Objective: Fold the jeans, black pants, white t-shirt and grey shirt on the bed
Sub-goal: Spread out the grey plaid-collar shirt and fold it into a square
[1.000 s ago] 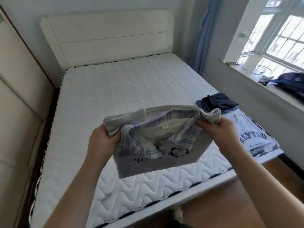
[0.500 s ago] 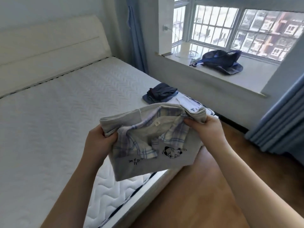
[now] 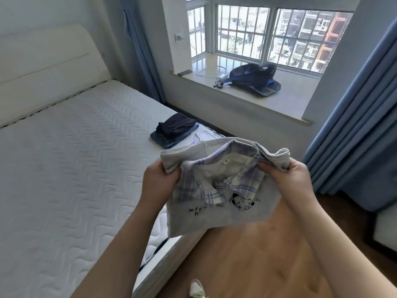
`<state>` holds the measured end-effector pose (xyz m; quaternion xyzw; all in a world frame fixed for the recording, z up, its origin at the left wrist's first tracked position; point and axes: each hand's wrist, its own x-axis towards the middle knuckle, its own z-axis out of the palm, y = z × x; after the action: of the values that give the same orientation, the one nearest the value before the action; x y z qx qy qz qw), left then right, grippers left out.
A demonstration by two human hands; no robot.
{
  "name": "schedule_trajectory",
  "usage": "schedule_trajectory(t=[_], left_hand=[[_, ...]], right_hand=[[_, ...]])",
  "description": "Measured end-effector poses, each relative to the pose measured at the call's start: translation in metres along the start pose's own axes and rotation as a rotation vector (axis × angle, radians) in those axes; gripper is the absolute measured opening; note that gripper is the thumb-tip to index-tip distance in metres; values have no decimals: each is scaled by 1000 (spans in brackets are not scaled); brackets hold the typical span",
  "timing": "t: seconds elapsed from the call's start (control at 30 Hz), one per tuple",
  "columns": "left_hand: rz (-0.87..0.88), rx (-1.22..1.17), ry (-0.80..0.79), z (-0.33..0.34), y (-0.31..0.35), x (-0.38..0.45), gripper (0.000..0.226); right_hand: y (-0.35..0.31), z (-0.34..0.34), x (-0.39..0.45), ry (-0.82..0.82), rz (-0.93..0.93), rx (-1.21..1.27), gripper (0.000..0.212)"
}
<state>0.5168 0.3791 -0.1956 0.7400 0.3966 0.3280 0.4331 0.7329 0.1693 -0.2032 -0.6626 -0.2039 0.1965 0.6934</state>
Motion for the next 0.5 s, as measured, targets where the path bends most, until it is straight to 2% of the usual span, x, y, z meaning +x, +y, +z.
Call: schedule_trajectory(t=[0.3,0.5], left_hand=[[-99,-36,-39,92,-35,70,10],[-136,-62,-47,131,-60,136,8]], right_hand=[[56,-14,105,-2,109,-93,20],[82,-5,182,-10,150,-177,42]])
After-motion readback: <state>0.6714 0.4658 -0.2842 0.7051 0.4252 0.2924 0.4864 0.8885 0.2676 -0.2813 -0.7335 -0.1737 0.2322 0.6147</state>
